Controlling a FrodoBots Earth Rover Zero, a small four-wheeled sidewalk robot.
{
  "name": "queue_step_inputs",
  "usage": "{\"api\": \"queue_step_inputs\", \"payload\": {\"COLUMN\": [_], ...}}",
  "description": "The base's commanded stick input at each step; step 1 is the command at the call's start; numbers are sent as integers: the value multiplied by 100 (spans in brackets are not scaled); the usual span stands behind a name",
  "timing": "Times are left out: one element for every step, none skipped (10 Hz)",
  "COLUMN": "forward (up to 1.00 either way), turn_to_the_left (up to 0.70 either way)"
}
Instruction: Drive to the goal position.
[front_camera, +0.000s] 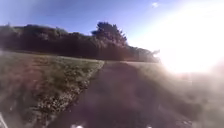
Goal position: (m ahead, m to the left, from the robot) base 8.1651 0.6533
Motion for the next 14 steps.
{"api": "queue_step_inputs", "payload": {"forward": [70, 70, 70, 70, 70, 70, 70, 70, 70, 70, 70, 70, 70, 70], "turn_to_the_left": [0, 0, 0, 0, 0, 0, 0, 0, 0, 0, 0, 0, 0, 0]}}
